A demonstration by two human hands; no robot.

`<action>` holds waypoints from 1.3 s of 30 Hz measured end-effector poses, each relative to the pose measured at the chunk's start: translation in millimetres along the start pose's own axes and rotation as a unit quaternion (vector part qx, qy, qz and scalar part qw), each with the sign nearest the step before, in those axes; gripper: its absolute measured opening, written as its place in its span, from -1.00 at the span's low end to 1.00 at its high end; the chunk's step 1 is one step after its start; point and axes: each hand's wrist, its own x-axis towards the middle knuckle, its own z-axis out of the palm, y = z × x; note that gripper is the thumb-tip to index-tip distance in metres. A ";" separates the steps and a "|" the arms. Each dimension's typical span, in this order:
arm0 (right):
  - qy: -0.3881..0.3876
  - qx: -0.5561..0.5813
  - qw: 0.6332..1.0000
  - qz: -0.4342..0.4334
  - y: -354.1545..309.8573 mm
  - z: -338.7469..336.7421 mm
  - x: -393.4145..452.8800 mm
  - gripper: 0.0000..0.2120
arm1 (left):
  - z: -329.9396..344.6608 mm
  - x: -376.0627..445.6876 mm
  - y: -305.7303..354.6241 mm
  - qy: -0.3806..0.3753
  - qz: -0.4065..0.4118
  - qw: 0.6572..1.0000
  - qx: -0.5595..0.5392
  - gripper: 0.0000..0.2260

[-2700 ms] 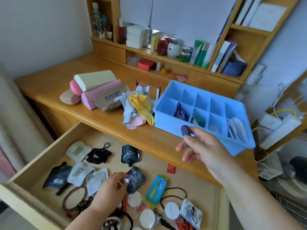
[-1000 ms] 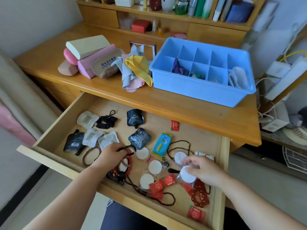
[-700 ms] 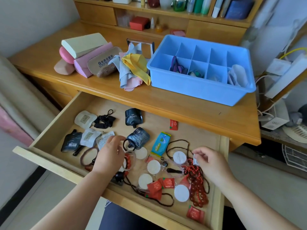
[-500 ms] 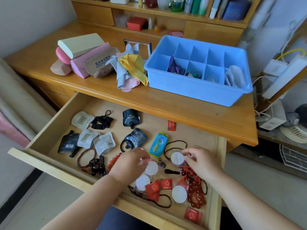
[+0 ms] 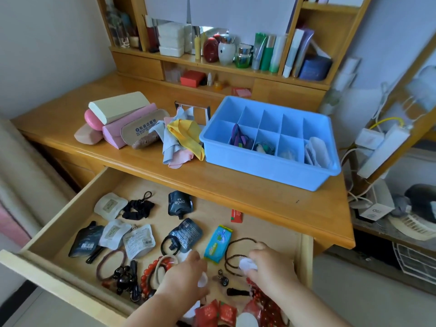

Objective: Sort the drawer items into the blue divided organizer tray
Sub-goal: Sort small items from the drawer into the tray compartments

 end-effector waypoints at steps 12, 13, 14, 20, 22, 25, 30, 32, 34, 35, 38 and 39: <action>0.189 0.360 0.905 -0.124 -12.5 -132.8 0.4 -0.92 | -36.7 -9.2 -11.3 0.081 -0.020 0.960 -0.266 -0.82; 0.226 0.339 0.905 -0.125 -13.5 -143.7 6.3 -0.94 | -46.0 -9.5 -12.1 0.087 -0.020 0.944 -0.316 -0.84; 0.264 0.304 0.906 -0.127 -13.9 -152.9 14.0 -0.97 | -56.5 -9.3 -12.8 0.097 -0.023 0.929 -0.355 -0.86; 0.287 0.027 0.954 -0.080 -12.9 -154.5 67.8 -0.80 | -98.0 -2.2 -17.5 0.163 -0.014 0.900 -0.405 -0.80; 0.333 0.021 0.939 -0.089 -8.3 -145.7 67.9 -0.83 | -96.3 -4.2 -19.7 0.166 -0.018 0.893 -0.417 -0.79; 0.378 0.078 0.916 -0.111 2.3 -141.5 57.9 -0.86 | -86.7 -8.8 -23.8 0.151 -0.025 0.886 -0.437 -0.81; 0.360 0.175 0.907 -0.127 22.4 -145.1 33.1 -0.83 | -72.2 -11.3 -23.6 0.132 -0.030 0.880 -0.454 -0.84; 0.354 0.203 0.904 -0.130 27.9 -148.6 29.5 -0.77 | -67.7 -11.4 -21.2 0.131 -0.033 0.881 -0.453 -0.86; 0.343 0.231 0.899 -0.141 31.9 -151.6 28.8 -0.75 | -61.5 -11.6 -19.9 0.132 -0.041 0.887 -0.441 -0.85; 0.335 0.242 0.899 -0.144 33.3 -153.0 28.4 -0.76 | -56.9 -11.9 -19.6 0.128 -0.046 0.891 -0.434 -0.83; 0.309 0.277 0.899 -0.141 40.5 -156.1 28.1 -0.76 | -37.1 -14.2 -19.6 0.093 -0.060 0.906 -0.408 -0.85; 0.297 0.281 0.902 -0.138 41.6 -156.9 26.2 -0.76 | -30.1 -14.9 -20.1 0.083 -0.063 0.912 -0.397 -0.89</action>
